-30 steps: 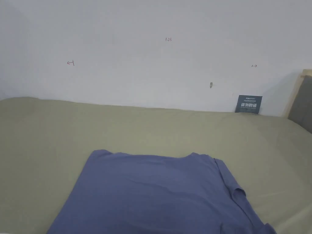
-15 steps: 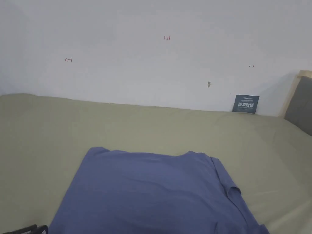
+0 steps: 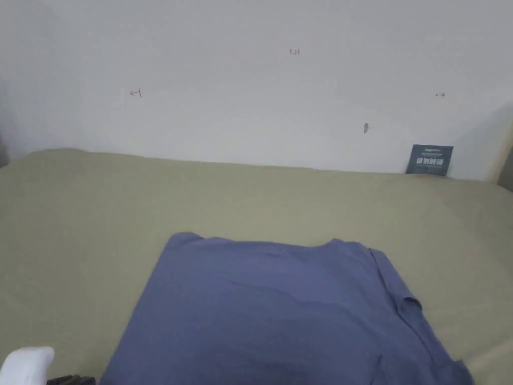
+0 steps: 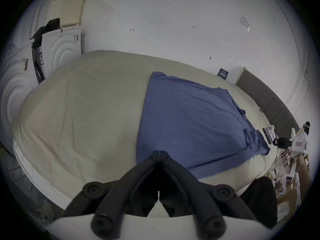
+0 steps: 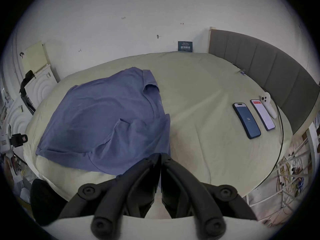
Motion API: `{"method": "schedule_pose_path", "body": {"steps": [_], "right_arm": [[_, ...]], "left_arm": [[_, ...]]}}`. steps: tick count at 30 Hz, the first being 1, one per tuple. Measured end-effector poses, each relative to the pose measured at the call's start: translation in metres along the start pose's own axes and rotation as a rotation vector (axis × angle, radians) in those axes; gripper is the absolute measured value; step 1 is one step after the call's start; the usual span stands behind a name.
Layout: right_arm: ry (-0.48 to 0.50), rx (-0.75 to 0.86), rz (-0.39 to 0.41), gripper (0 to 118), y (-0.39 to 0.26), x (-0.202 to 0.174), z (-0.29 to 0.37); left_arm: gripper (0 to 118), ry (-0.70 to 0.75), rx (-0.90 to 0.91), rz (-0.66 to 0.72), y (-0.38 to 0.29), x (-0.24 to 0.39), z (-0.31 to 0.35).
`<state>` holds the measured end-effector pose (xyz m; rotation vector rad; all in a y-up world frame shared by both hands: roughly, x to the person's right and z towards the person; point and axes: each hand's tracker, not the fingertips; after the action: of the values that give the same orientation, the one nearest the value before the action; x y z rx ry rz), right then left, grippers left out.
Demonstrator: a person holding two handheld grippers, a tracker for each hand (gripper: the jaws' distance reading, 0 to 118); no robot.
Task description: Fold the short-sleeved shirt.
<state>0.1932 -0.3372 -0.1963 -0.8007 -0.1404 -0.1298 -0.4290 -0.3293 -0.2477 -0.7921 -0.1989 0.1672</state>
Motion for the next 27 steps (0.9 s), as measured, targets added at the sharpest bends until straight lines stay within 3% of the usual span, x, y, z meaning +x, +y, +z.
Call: {"method": "schedule_pose_path", "body": {"steps": [1, 2, 3, 4, 8, 13, 14, 16, 19, 20, 23, 27], "right_arm": [[0.001, -0.004, 0.001, 6, 0.001, -0.001, 0.001], [0.001, -0.008, -0.001, 6, 0.0, -0.001, 0.0], [0.0, -0.012, -0.002, 6, -0.002, 0.0, -0.001], [0.001, -0.016, -0.002, 6, -0.003, 0.001, -0.002], [0.005, -0.032, -0.002, 6, -0.004, -0.001, -0.007], [0.001, -0.042, 0.031, 6, -0.004, -0.007, -0.011], [-0.002, -0.046, 0.043, 7, -0.003, -0.008, -0.011], [-0.011, -0.062, 0.083, 7, -0.002, -0.01, -0.013], [-0.024, -0.093, 0.12, 9, 0.001, -0.013, -0.017], [-0.029, -0.104, 0.126, 25, 0.002, -0.012, -0.019], [-0.034, -0.138, 0.128, 93, 0.001, -0.015, -0.028], [-0.028, -0.14, 0.137, 93, -0.002, -0.018, -0.038]], "left_arm": [[16, 0.005, -0.008, -0.01, -0.003, -0.001, 0.001], [54, 0.005, -0.027, -0.032, -0.006, -0.005, -0.002], [82, 0.009, -0.055, -0.056, -0.008, -0.006, -0.004], [97, 0.005, -0.086, -0.064, -0.011, -0.007, -0.008], [97, -0.013, -0.109, -0.099, -0.022, -0.01, -0.026], [90, 0.02, -0.17, 0.02, -0.025, -0.018, -0.057], [69, 0.002, -0.169, 0.059, -0.027, -0.021, -0.058], [6, 0.021, -0.17, 0.101, -0.026, -0.021, -0.064], [1, 0.01, -0.157, 0.1, -0.027, -0.021, -0.062], [1, 0.013, -0.154, 0.089, -0.025, -0.021, -0.063], [1, 0.005, -0.145, 0.096, -0.023, -0.02, -0.059], [1, -0.007, -0.12, 0.112, -0.018, -0.027, -0.052]]}}
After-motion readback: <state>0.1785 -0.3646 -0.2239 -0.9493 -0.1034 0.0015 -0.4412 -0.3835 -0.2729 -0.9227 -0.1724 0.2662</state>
